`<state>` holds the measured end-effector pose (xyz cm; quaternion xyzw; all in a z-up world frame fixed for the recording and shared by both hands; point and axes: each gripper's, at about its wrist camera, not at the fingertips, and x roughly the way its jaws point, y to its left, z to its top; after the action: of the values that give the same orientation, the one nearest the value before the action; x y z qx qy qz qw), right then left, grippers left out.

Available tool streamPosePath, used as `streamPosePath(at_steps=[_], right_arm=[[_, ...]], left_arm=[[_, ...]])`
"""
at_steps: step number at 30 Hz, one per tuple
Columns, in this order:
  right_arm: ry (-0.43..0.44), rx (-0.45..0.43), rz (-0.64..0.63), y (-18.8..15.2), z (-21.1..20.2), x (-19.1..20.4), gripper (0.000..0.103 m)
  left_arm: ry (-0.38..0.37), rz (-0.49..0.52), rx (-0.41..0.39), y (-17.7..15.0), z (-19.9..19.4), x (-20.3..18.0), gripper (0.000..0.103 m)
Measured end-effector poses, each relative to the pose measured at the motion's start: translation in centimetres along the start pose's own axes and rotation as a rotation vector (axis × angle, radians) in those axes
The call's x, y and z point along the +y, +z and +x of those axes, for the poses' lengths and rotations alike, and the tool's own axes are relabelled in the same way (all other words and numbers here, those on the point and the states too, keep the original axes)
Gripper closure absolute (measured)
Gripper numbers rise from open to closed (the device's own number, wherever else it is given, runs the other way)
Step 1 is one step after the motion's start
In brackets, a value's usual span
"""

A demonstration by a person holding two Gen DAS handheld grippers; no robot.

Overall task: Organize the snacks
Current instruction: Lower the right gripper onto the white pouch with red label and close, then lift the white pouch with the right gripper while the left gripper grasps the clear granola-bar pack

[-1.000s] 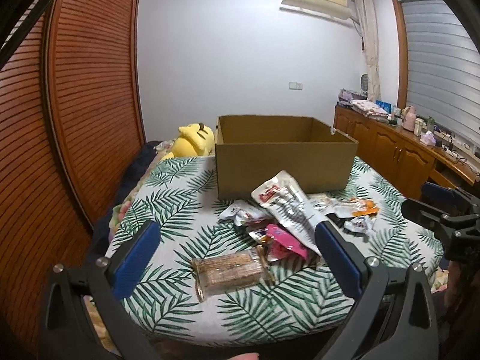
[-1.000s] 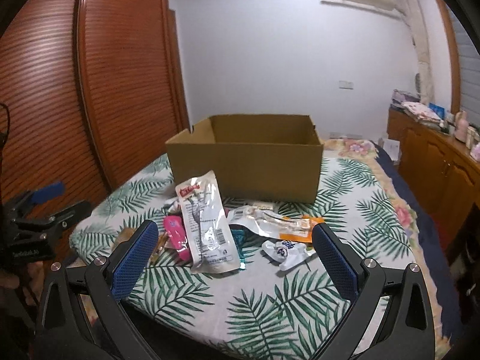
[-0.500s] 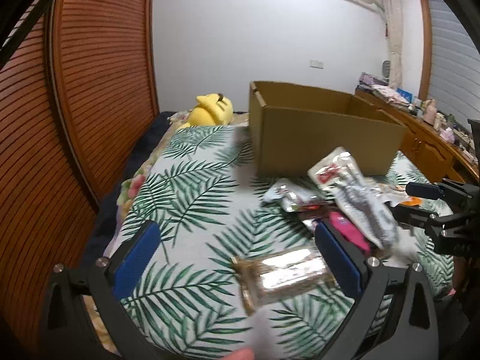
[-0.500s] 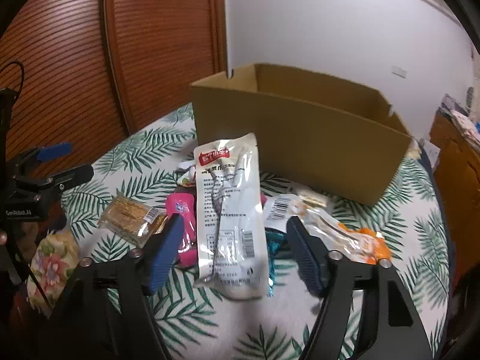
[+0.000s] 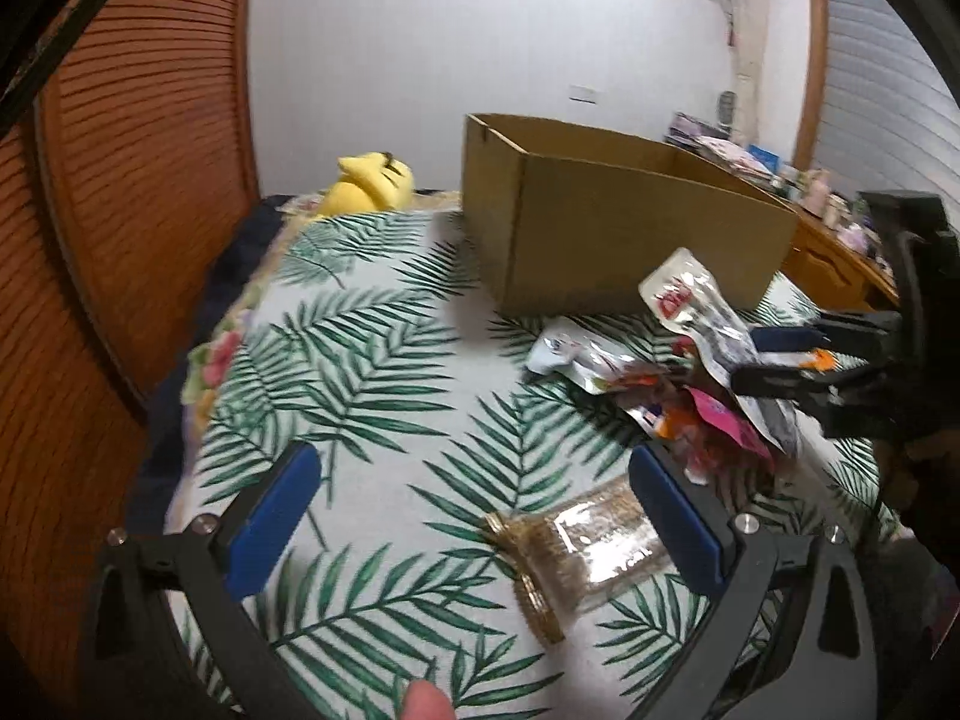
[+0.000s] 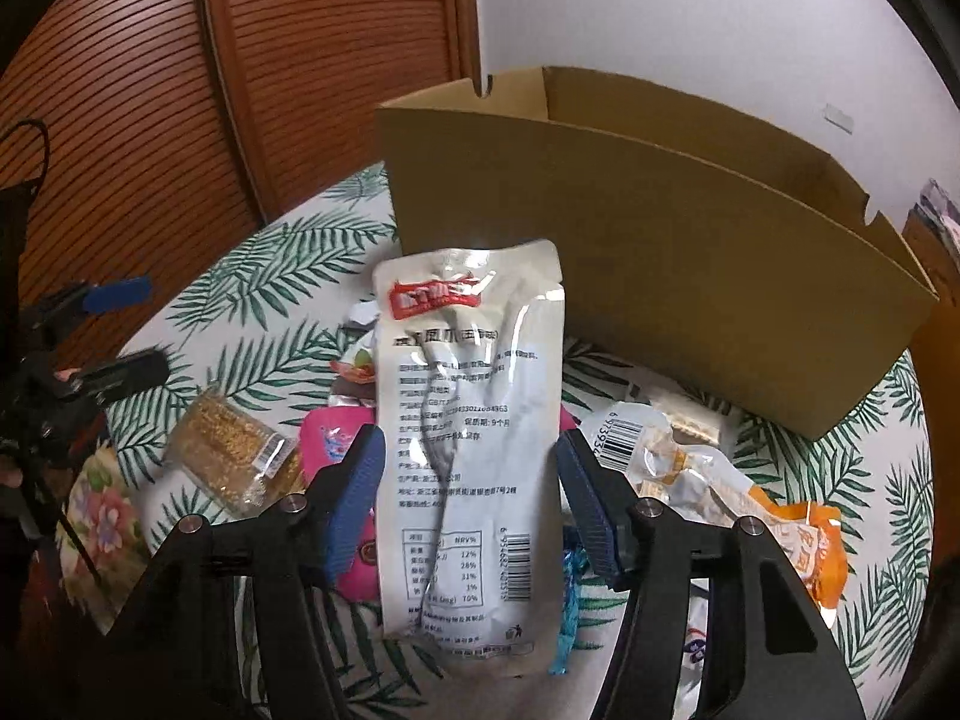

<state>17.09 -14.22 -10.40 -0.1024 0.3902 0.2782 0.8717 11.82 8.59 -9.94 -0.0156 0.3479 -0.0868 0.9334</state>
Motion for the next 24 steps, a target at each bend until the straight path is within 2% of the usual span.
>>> streamPosePath(at_steps=[11, 13, 15, 20, 24], right_arm=[[0.03, 0.057, -0.011, 0.9, 2.3, -0.3, 0.042], [0.025, 0.055, -0.009, 0.9, 2.1, -0.4, 0.048], [0.018, 0.035, -0.01, 0.9, 1.6, -0.4, 0.064], [0.001, 0.033, -0.034, 1.1, 1.0, -0.1, 0.067], [-0.023, 0.002, -0.047, 0.9, 0.1, 0.3, 0.068]], left_arm=[[-0.064, 0.078, 0.021, 0.2, 0.9, -1.0, 0.0], [-0.074, 0.096, 0.023, 0.3, 0.9, -1.1, 0.0], [-0.086, 0.117, 0.022, 0.5, 0.7, -1.5, 0.0], [-0.103, 0.19, 0.013, 1.2, 0.2, -2.7, 0.0], [-0.106, 0.276, 0.037, 1.0, 0.7, -3.5, 0.0]])
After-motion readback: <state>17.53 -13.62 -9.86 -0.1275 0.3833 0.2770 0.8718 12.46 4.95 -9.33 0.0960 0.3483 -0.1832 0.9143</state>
